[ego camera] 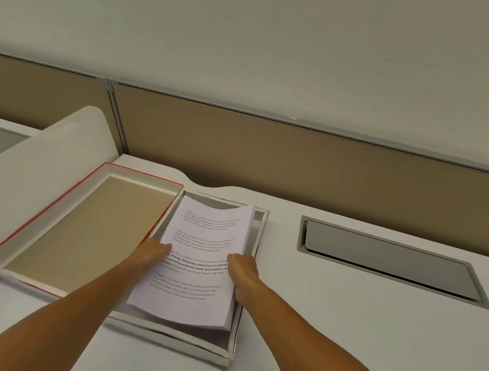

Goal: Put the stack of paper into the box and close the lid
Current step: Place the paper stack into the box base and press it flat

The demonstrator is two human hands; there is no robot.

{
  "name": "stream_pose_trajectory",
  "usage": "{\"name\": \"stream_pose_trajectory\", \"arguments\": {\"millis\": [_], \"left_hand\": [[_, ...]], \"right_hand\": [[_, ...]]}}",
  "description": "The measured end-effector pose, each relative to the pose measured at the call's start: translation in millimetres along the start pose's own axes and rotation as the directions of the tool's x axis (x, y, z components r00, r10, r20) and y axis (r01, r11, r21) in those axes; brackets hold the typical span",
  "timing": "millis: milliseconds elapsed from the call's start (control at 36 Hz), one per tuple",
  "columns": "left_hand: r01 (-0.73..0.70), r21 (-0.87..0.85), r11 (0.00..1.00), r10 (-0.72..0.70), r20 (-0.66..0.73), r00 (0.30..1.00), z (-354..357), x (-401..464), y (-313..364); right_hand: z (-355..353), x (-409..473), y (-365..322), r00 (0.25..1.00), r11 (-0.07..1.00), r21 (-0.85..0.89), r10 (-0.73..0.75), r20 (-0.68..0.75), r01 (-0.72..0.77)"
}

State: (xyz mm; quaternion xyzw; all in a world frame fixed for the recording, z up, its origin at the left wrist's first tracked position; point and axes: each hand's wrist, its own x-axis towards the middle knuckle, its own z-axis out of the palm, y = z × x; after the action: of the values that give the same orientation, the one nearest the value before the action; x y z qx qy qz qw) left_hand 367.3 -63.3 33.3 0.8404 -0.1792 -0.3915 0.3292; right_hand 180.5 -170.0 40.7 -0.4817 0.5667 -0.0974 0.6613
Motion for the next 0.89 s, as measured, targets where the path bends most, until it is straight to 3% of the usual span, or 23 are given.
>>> {"name": "stream_pose_trajectory", "arguments": {"millis": [667, 889], "left_hand": [[-0.005, 0.051, 0.999, 0.007, -0.039, 0.999, 6.2, 16.1, -0.2], [0.008, 0.105, 0.994, -0.002, -0.055, 0.998, 4.9, 21.6, 0.1]], "right_hand": [[14.8, 7.8, -0.3, 0.999, 0.997, -0.054, 0.045, -0.016, -0.046], [13.7, 3.4, -8.8, 0.991, 0.994, 0.02, 0.11, 0.076, -0.112]]}}
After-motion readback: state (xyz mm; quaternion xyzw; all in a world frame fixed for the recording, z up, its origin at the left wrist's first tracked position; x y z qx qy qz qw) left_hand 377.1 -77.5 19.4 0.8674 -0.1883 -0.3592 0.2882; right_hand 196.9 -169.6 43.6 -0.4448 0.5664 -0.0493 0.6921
